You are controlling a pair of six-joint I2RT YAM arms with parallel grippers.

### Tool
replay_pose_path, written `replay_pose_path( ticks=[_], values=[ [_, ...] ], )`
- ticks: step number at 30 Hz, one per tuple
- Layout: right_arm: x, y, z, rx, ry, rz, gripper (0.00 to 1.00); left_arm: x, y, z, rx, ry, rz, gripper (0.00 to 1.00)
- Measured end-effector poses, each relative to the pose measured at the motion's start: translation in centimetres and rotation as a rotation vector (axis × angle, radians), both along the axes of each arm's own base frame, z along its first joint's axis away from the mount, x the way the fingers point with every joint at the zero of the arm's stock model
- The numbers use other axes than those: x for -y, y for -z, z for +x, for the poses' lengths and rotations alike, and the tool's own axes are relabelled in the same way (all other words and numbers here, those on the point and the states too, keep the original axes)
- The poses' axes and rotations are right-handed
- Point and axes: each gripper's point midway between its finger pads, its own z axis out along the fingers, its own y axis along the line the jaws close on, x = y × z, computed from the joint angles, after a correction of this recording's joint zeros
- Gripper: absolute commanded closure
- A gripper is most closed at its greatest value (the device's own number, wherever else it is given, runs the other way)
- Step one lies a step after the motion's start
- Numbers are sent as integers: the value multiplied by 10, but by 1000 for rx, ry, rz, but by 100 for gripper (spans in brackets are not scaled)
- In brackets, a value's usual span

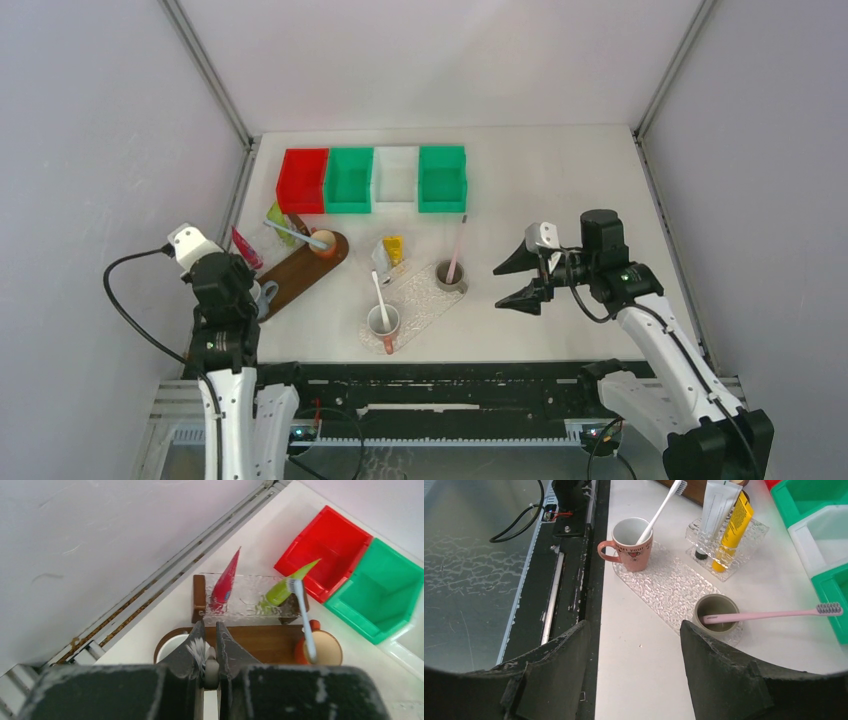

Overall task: Prepare toiletry sets of a toothbrush and toothpaste on the tray
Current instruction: Place the toothbrush in the cup.

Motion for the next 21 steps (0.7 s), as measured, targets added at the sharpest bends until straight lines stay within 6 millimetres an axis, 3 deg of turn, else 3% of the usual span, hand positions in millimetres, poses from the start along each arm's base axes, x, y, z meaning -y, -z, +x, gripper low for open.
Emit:
replay_pose_path(
  ticks=[10,16,21],
  values=[
    [1,3,3,-1,12,-11,26,-12,6,-5,16,-84,1,100],
    [1,3,3,0,13,-12,26,-19,34,-14,-39,-162,-31,100],
    [1,3,3,0,14,-13,26,-20,41,-14,-48,-190,-59,86]
  ],
)
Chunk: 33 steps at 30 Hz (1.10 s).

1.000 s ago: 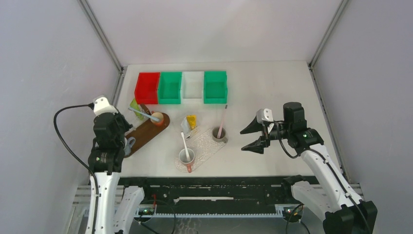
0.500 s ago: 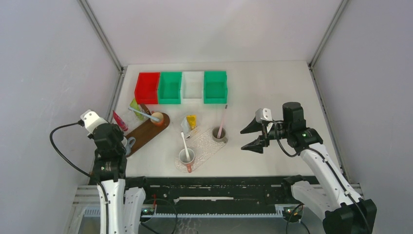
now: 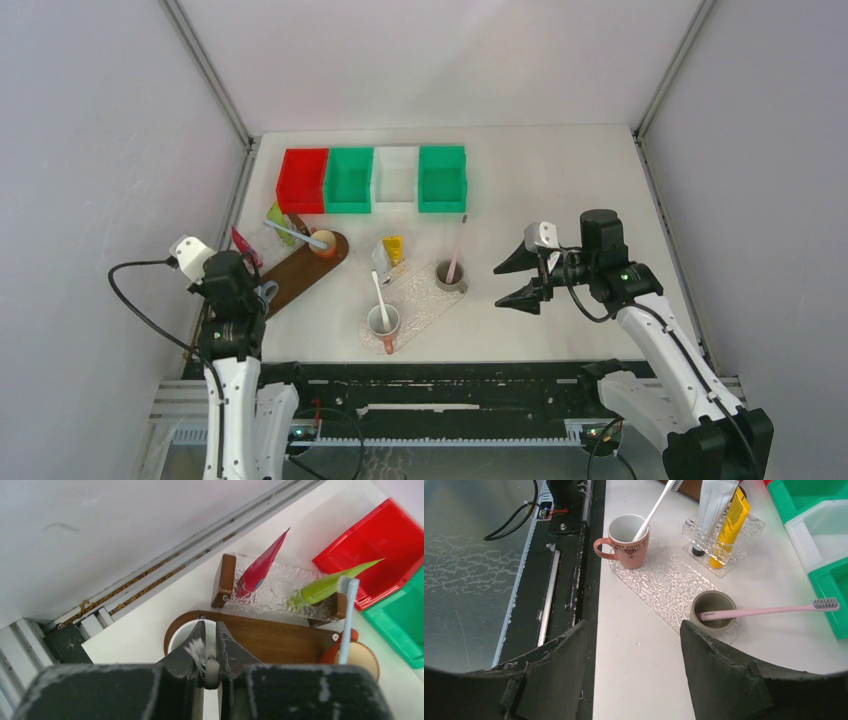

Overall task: Prepare toiletry sets of a toothbrush and toothpaste on the tray
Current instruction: Place the toothbrush in the cup.

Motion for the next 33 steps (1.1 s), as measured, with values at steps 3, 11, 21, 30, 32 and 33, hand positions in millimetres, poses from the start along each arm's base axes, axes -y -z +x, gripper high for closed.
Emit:
replay_pose_path(
  ticks=[3,11,21,30,32,33],
  values=[
    [0,0,0,0,0,0,26,0,15,7,-50,-10,-36,84],
    [0,0,0,-1,1,-1,26,3,31,9,-86,-27,-90,37],
    [5,-3,4,33,25,1,20,26,25,4,-98,48,-203,7],
    [40,-38,30,74,232,14,0,107,-57,18,206,487,-362,0],
    [47,-60,43,74,300,5,0,136,-83,24,275,656,-402,0],
    [50,-73,50,80,333,3,0,148,-95,26,307,730,-414,0]
  ],
)
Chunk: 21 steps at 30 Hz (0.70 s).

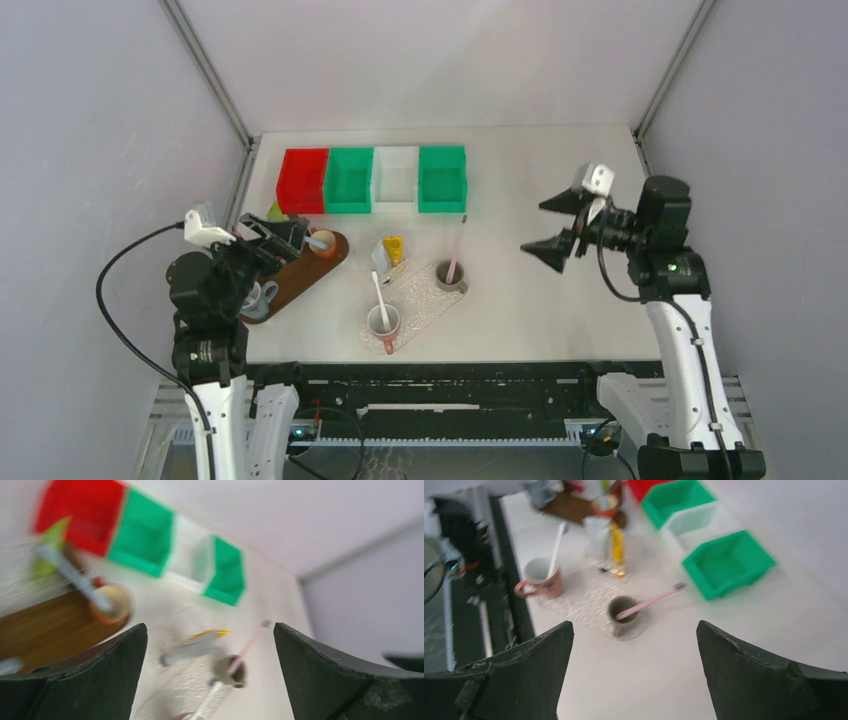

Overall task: Prepare toiletry sets of a toothbrush and toothpaste on the tray
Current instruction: Place the toothbrush in the cup, then reset both arms

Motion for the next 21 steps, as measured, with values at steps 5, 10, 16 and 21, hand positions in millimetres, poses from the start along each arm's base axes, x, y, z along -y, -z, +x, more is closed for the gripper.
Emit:
replay_pose_path(
  ticks=[5,10,16,21],
  values=[
    [25,-104,33,69,299,39,0,50,-86,-8,220,288,-43,0],
    [40,-210,17,253,412,94,0,71,-192,-36,499,407,-35,0],
    [38,-276,-20,255,453,249,0,88,-278,-75,719,508,-22,0],
    [45,-304,-26,211,523,341,0,91,-295,-89,774,527,-13,0]
  ],
)
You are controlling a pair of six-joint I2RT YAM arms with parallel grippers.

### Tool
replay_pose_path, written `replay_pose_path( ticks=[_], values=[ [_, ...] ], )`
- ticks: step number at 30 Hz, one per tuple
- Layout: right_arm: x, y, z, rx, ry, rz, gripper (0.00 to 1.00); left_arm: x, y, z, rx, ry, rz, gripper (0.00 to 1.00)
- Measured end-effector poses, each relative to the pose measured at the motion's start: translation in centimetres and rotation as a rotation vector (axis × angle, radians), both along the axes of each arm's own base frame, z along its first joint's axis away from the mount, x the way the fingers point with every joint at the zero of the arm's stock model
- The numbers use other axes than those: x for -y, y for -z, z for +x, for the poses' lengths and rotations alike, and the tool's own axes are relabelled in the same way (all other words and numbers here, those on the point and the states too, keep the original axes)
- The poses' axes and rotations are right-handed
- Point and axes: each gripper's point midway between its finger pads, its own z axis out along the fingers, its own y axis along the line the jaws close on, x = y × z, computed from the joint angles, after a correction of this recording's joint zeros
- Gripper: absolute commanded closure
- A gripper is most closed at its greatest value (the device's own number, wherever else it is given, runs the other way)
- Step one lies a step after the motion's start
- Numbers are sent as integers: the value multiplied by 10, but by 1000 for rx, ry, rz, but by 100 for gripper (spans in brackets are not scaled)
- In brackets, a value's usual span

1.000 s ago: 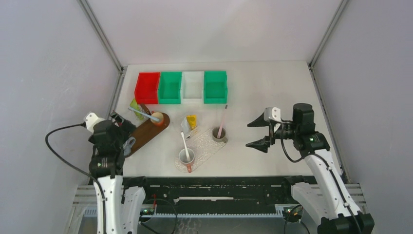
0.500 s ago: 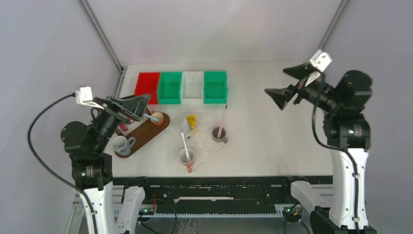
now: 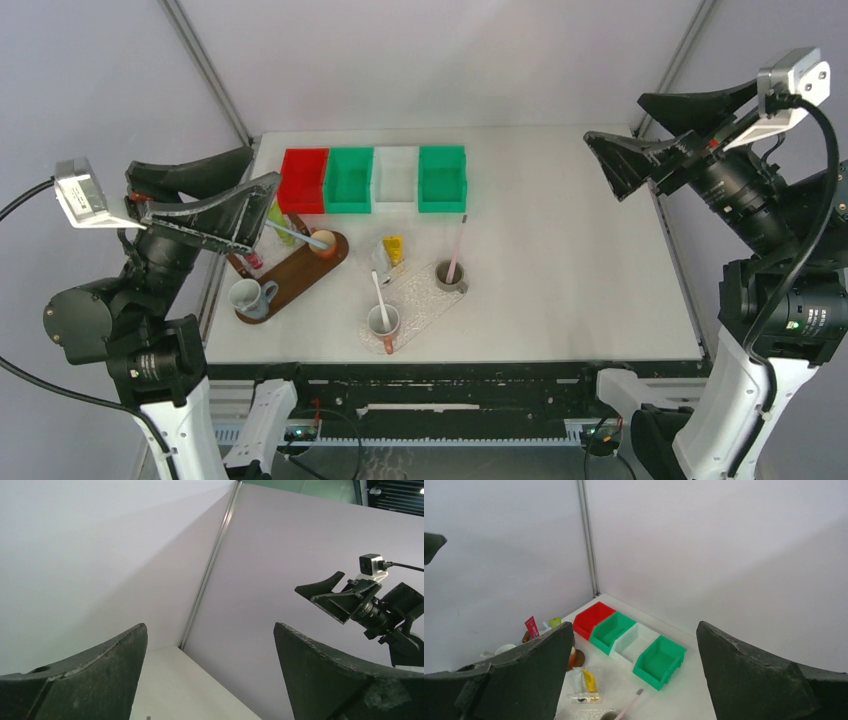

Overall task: Prepare toiletry sets of a toothbrush and toothpaste on the tray
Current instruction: Reset both arms

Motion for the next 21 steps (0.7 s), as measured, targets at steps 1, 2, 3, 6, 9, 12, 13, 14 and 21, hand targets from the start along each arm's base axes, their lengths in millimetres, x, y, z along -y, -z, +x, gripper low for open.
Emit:
replay_pose_path(
  ticks=[1,2,3,6,9,12,13,14,21],
  values=[
    [2,-4,1,-5,11,13,0,0,0,-1,2,0,0,0],
    [4,-6,2,-8,24,23,0,0,0,-1,2,0,1,0],
    [6,-8,3,-11,34,30,0,0,0,-1,2,0,1,0],
    [12,-10,5,-23,66,48,0,0,2,0,-3,-2,7,0],
    [15,-9,5,-33,84,56,0,0,4,2,-11,-6,15,0],
    [19,-8,5,-38,108,62,0,1,8,3,-19,-6,28,0],
    [20,-9,6,-38,114,62,0,1,9,3,-21,-5,31,0],
    [21,-9,6,-37,120,63,0,1,10,3,-22,-5,35,0],
    [26,-7,6,-37,149,68,0,3,18,0,-21,-15,74,0]
  ],
)
